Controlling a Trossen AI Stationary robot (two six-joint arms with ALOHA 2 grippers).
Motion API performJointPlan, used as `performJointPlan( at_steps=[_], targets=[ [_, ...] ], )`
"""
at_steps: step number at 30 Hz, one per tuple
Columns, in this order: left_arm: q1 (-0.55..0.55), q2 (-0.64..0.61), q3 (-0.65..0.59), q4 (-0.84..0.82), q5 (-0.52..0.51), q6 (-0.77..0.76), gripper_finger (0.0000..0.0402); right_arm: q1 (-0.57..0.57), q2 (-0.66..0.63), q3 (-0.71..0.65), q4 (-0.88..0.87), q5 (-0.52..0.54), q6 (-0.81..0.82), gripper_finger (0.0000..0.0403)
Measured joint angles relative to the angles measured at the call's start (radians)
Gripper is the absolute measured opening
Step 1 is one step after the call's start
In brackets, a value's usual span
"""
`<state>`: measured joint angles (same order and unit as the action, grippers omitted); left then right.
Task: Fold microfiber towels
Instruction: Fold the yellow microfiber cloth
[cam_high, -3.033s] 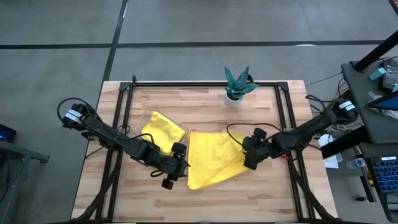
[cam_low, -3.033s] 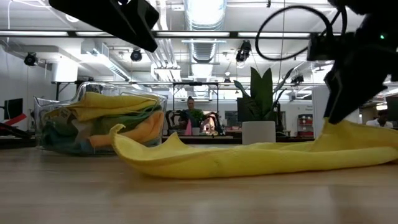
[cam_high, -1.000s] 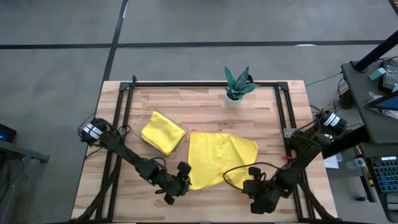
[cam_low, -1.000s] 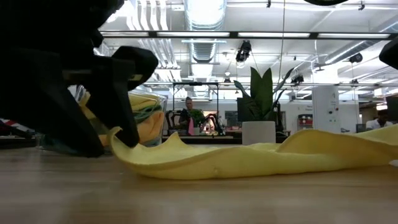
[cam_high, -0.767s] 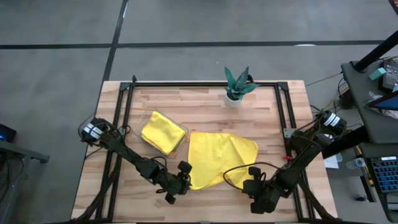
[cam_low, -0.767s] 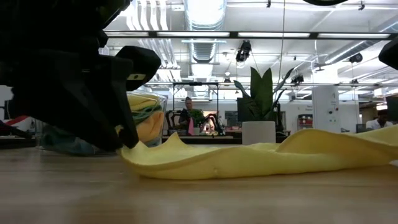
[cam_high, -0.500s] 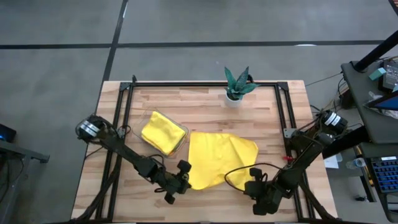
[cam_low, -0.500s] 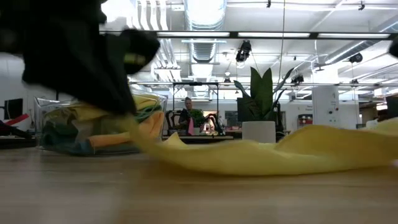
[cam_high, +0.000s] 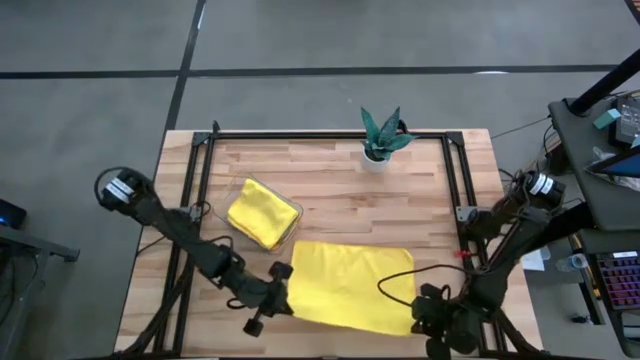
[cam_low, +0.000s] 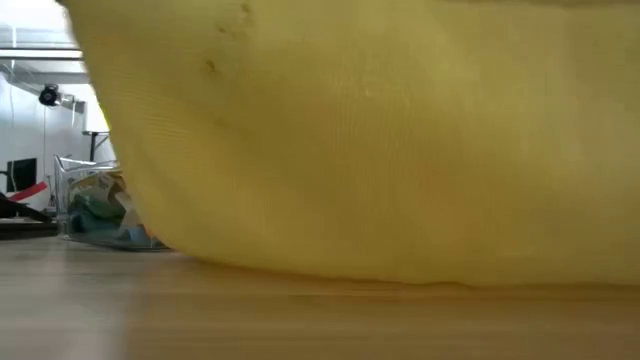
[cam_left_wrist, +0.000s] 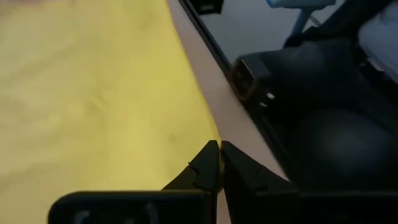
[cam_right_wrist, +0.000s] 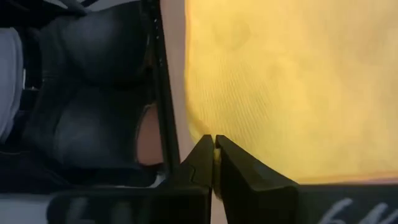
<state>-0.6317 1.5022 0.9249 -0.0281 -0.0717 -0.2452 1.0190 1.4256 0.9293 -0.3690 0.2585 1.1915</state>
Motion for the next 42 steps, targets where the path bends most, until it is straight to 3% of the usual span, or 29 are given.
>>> performJointPlan(
  at_steps=[5, 13, 18, 23, 29, 37, 42],
  targets=[
    [-0.022, 0.029, 0.0, -0.006, 0.011, -0.076, 0.0, 0.003, 0.001, 0.0, -0.003, 0.004, 0.006, 0.0008],
    [-0.008, 0.033, 0.0, -0.082, -0.28, -0.037, 0.0, -0.053, 0.001, 0.0, -0.183, 0.086, 0.034, 0.0008],
    [0.013, 0.034, -0.001, -0.152, -0.352, -0.056, 0.0, -0.075, 0.002, 0.0, -0.332, 0.133, 0.091, 0.0008],
    [0.025, 0.034, -0.002, -0.176, -0.506, -0.07, 0.0, -0.084, 0.002, 0.0, -0.428, 0.191, 0.141, 0.0008],
    [0.056, 0.034, -0.021, -0.175, -0.518, -0.064, 0.0, -0.086, 0.002, 0.0, -0.53, 0.321, 0.216, 0.0008],
    [0.085, 0.035, -0.077, -0.171, -0.619, -0.138, 0.0, -0.096, 0.002, -0.001, -0.658, 0.356, 0.31, 0.0008],
    [0.099, 0.035, -0.08, -0.161, -0.625, -0.141, 0.0, -0.132, 0.003, -0.001, -0.662, 0.403, 0.346, 0.0008]
  ],
)
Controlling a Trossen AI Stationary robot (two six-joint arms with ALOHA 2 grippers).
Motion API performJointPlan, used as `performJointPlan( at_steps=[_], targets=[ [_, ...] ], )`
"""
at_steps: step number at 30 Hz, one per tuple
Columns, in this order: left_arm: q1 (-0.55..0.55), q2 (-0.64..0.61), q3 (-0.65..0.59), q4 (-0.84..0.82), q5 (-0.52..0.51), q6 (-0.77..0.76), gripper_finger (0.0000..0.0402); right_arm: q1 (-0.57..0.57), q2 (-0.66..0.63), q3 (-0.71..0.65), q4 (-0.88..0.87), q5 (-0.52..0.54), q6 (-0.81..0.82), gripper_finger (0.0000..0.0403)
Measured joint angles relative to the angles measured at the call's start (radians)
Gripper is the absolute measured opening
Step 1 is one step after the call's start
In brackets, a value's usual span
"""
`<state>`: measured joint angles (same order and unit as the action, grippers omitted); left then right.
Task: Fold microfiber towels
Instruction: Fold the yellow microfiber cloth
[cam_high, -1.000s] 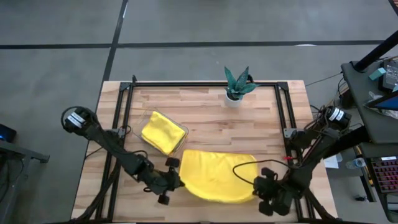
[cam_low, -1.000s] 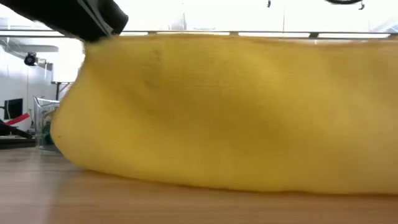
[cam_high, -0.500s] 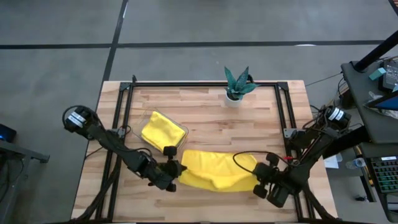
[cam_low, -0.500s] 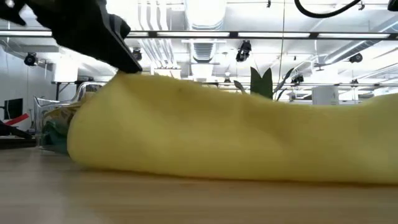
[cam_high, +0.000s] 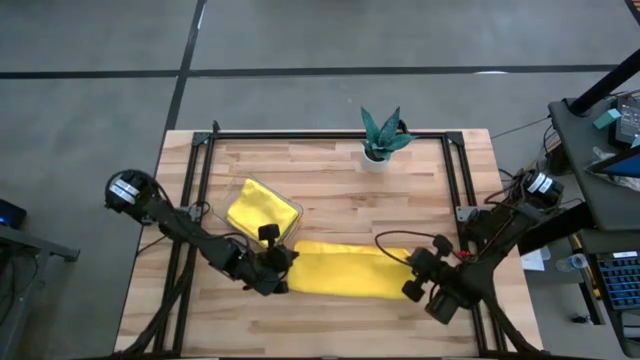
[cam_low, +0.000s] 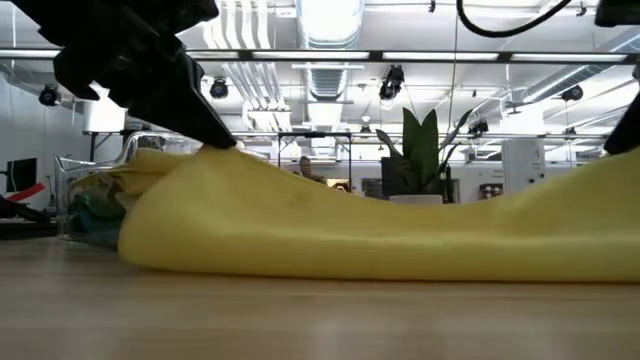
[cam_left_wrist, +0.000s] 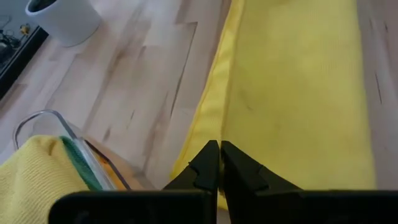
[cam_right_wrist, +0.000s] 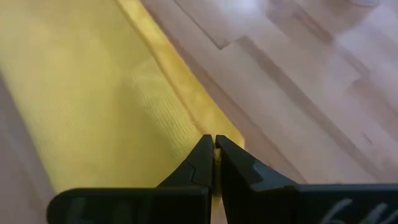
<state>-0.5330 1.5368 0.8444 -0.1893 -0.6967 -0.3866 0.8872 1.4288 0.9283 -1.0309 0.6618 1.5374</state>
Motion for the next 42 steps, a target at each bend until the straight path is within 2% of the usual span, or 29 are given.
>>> performJointPlan(
  at_steps=[8, 17, 20, 28, 32, 35, 37, 42],
  targets=[
    [0.015, 0.0, -0.001, -0.003, -0.089, -0.027, 0.0, -0.054, 0.0, 0.0, -0.051, 0.003, 0.021, 0.0008],
    [0.029, 0.0, -0.001, 0.006, -0.07, -0.028, 0.0009, -0.072, 0.0, 0.0, -0.058, -0.01, 0.018, 0.0011],
    [0.031, 0.0, -0.001, 0.016, -0.068, -0.027, 0.0034, -0.073, 0.0, 0.0, -0.069, -0.011, 0.057, 0.0028],
    [0.043, 0.0, 0.011, 0.016, -0.093, 0.016, 0.0104, -0.072, 0.0, 0.004, -0.115, -0.041, 0.095, 0.0105],
    [0.036, 0.0, 0.023, 0.015, -0.066, 0.03, 0.0121, -0.072, 0.0, 0.028, -0.105, -0.041, 0.089, 0.0128],
    [0.032, 0.0, 0.057, 0.024, 0.031, 0.087, 0.0125, -0.072, 0.0, 0.064, -0.096, -0.042, 0.055, 0.0137],
    [0.032, 0.0, 0.086, 0.026, 0.097, 0.121, 0.0125, -0.072, 0.0, 0.08, -0.071, -0.041, 0.022, 0.0139],
    [0.03, -0.001, 0.128, 0.087, 0.158, 0.189, 0.0125, -0.072, 0.0, 0.082, 0.069, -0.033, -0.057, 0.0132]
  ],
)
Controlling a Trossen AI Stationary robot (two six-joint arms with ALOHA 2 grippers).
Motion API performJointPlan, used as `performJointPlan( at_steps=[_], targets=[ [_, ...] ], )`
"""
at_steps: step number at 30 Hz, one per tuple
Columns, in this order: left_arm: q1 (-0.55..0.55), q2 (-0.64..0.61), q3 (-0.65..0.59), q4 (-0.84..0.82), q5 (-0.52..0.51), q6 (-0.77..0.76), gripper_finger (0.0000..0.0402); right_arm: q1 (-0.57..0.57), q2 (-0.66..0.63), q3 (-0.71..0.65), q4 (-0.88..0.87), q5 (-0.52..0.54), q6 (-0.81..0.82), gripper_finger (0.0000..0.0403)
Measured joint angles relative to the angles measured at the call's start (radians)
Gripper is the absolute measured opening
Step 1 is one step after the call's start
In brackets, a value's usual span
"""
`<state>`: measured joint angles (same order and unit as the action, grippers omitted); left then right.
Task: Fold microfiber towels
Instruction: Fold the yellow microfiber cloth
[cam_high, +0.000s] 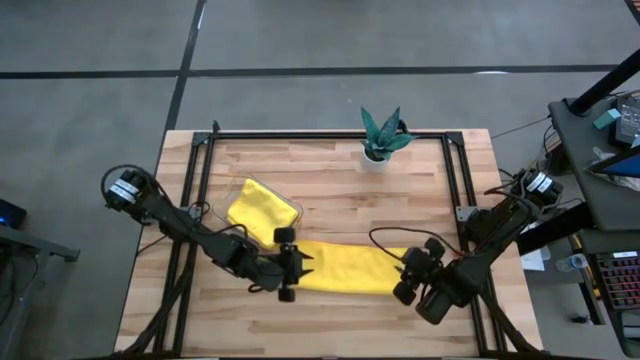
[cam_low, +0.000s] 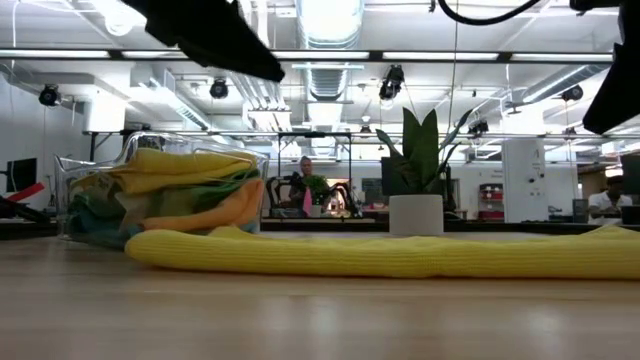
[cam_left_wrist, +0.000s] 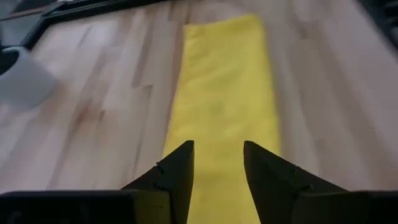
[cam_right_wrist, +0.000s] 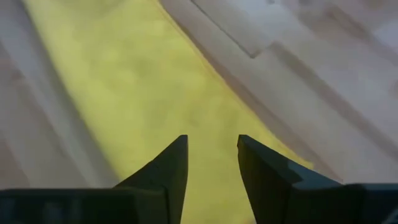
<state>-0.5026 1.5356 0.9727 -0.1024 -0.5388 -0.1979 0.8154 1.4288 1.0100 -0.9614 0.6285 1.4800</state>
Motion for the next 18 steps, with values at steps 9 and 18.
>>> performJointPlan(
  at_steps=[9, 18],
  targets=[
    [-0.002, 0.001, -0.005, 0.041, 0.048, 0.025, 0.0125, 0.0, 0.0, -0.002, 0.05, -0.077, 0.1, 0.0121],
    [-0.001, 0.001, -0.012, 0.041, 0.047, 0.051, 0.0125, 0.0, 0.0, -0.003, 0.051, -0.257, 0.313, 0.0152]
  ],
)
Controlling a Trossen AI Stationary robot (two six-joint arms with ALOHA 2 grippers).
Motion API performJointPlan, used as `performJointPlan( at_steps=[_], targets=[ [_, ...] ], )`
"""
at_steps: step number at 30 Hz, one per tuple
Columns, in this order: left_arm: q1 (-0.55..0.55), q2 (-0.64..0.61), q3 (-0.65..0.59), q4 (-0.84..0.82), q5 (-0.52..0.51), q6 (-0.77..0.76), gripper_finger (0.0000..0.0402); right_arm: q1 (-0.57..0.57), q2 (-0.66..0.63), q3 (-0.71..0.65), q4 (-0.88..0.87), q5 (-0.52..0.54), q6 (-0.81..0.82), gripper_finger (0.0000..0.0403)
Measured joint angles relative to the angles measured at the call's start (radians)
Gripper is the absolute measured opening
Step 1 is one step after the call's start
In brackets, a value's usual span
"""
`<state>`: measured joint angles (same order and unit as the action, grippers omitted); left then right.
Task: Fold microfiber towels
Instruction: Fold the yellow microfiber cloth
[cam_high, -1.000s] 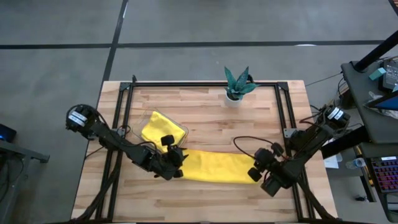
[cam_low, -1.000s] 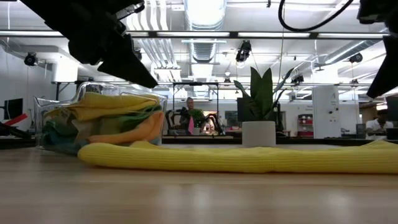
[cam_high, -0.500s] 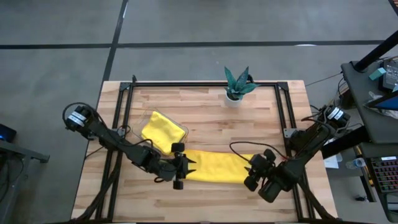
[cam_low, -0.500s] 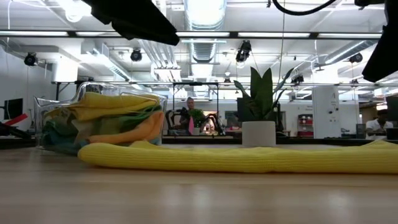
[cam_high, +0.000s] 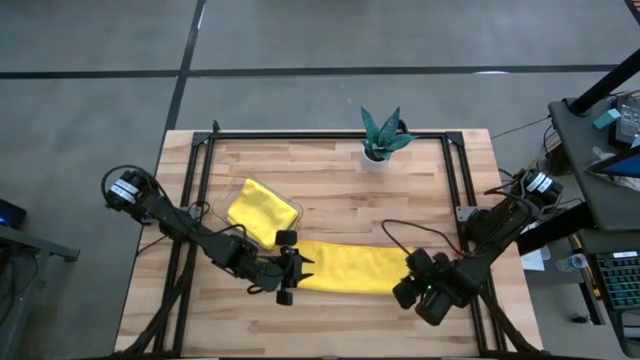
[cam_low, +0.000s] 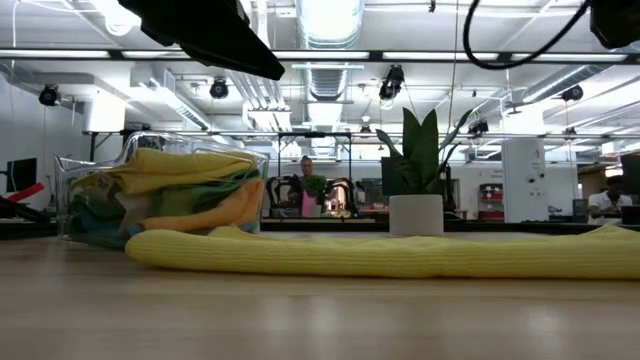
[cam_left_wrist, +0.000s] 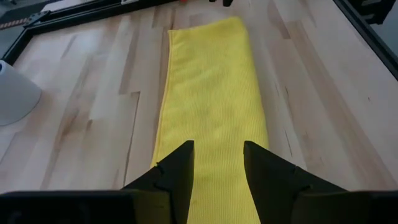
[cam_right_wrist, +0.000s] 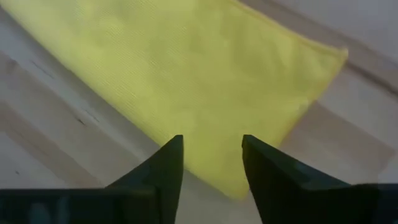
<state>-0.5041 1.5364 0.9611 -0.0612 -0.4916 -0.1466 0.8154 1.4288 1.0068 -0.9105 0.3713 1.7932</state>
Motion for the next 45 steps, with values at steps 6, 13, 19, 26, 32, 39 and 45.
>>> performJointPlan(
  at_steps=[6, 13, 19, 26, 32, 39, 45],
  targets=[
    [0.0, 0.0, -0.001, 0.0, -0.001, 0.004, 0.0125, 0.002, 0.0, -0.036, -0.008, -0.068, 0.06, 0.0213],
    [0.0, 0.0, -0.002, 0.0, -0.003, 0.006, 0.0125, 0.002, 0.0, -0.074, -0.012, -0.141, 0.095, 0.0261],
    [0.0, 0.0, -0.003, 0.002, -0.007, -0.002, 0.0125, 0.018, 0.0, -0.072, 0.005, -0.187, 0.154, 0.0272],
    [0.01, 0.0, -0.003, 0.01, -0.013, 0.046, 0.0125, 0.017, -0.003, -0.082, -0.015, -0.188, 0.164, 0.0272],
    [0.008, 0.0, 0.002, 0.022, -0.014, 0.057, 0.0125, 0.018, -0.001, -0.127, -0.02, -0.115, 0.241, 0.0272],
    [0.007, 0.0, -0.005, 0.022, -0.014, 0.051, 0.0125, 0.018, -0.001, -0.201, 0.035, -0.076, 0.287, 0.0272],
    [0.007, 0.0, -0.005, 0.027, -0.014, 0.056, 0.0125, 0.018, 0.01, -0.262, 0.166, -0.033, 0.281, 0.0272]
  ],
)
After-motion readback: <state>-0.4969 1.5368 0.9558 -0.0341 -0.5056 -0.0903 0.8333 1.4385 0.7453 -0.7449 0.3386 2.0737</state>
